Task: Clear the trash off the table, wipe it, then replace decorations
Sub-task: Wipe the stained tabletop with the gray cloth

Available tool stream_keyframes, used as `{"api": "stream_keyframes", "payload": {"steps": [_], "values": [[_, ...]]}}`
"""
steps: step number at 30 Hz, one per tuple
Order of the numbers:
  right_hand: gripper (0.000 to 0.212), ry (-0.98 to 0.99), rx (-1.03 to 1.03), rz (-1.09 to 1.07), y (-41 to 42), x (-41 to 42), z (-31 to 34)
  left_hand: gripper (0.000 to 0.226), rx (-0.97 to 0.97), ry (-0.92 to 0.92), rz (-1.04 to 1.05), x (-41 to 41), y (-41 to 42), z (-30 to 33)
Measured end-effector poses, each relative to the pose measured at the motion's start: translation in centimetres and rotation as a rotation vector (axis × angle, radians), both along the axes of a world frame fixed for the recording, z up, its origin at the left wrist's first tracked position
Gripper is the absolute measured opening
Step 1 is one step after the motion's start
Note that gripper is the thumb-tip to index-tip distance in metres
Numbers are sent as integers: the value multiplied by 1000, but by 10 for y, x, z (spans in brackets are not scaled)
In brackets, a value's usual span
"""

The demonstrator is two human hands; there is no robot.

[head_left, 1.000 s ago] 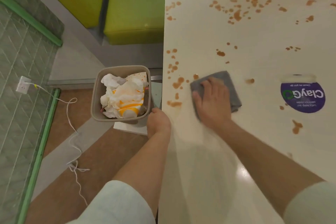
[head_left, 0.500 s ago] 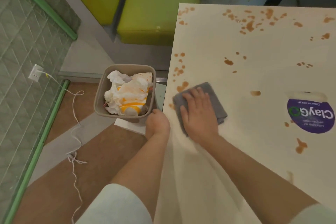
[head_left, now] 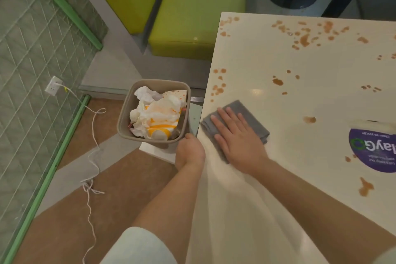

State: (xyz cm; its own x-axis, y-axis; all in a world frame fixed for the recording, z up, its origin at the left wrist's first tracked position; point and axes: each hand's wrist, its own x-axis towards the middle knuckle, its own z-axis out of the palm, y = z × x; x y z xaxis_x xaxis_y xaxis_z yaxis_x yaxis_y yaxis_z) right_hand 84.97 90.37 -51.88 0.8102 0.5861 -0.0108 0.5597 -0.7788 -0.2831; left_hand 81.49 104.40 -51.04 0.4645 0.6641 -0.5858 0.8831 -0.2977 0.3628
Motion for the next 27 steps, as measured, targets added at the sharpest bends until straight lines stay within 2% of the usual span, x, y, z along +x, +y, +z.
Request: {"api": "stream_keyframes", "payload": {"steps": [2, 5, 7, 10, 13, 16, 19, 20, 24, 26, 27], "values": [[59, 6, -20, 11, -13, 15, 0, 38, 15, -7, -30, -2, 0, -2], [54, 35, -21, -229, -15, 52, -7, 38, 73, 19, -85, -2, 1, -4], [53, 54, -10, -306, 1, 56, -3, 39, 75, 45, -105, -1, 0, -1], [57, 60, 14, -136, 13, 9, 0, 39, 43, 8, -62, -1, 0, 1], [54, 68, 5, 31, -19, -13, 1, 40, -48, -53, 9, -3, 0, 4], [52, 65, -14, -152, -41, 24, -1, 43, -112, -132, 66, -8, -1, 5], [49, 72, -13, -358, -16, 45, -3, 44, -118, -137, 78, -8, -1, 4], [50, 62, -10, -341, -3, 36, -2, 44, -118, -122, 77, -7, -2, 4], [49, 75, -1, -46, 5, -22, 1, 44, -88, -47, 126, 0, 0, 4], [51, 75, -28, -22, -9, -11, 2, 44, -94, -51, 158, -1, 0, 3], [51, 63, -23, -79, -13, 3, 1, 44, -106, -67, 171, -2, 0, 1]]}}
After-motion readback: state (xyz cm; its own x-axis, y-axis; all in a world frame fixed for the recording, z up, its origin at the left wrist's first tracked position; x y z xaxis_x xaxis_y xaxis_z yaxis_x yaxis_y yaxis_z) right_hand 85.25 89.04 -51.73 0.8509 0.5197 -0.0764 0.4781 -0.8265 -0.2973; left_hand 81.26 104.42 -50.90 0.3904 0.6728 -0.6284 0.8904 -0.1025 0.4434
